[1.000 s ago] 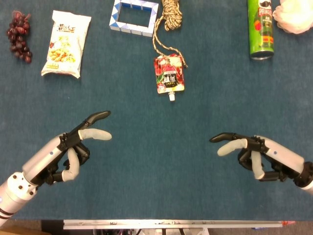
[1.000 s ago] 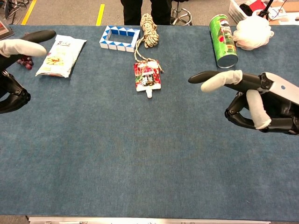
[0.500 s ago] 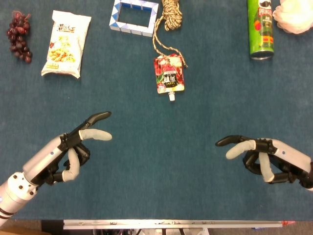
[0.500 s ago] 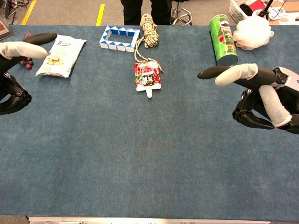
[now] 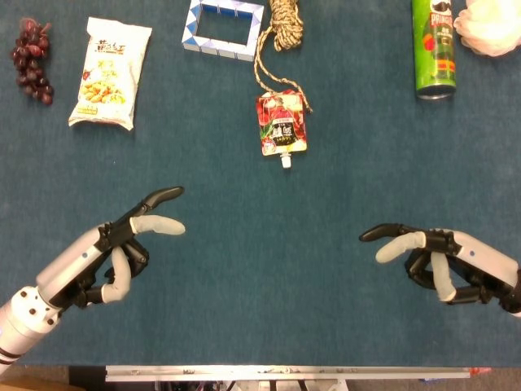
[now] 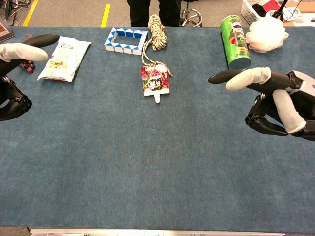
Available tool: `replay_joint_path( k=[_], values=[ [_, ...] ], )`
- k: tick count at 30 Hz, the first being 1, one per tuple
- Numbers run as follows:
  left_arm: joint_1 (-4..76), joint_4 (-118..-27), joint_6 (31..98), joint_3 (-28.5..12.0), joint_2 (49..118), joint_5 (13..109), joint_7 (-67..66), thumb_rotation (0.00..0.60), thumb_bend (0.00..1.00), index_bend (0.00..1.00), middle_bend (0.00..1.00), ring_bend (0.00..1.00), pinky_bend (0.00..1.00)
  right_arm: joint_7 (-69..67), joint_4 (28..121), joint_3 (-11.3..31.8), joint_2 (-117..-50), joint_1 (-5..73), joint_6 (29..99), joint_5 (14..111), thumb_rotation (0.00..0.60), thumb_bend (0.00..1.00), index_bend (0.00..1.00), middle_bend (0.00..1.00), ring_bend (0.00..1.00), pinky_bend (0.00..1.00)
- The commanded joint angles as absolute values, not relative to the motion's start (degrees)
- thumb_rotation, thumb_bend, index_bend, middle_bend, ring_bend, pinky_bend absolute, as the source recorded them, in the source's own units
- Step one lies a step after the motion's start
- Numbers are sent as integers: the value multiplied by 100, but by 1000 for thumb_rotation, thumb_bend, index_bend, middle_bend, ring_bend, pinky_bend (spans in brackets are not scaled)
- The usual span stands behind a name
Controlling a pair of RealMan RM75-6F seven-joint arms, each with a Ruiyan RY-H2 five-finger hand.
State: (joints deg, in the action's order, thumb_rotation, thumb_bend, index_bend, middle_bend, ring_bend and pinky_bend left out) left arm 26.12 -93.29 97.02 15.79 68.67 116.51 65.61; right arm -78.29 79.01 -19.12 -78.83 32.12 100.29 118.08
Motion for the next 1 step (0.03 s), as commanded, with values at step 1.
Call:
replay_joint_path(
  k=[1],
  values=[
    [2617, -9326, 9709, 1587, 6864, 11656, 6575, 600, 1000, 202, 13, 922, 981, -7820, 7906, -1915, -7876, 3211, 10022, 11801, 600, 1000, 263, 151, 906, 966]
  ],
)
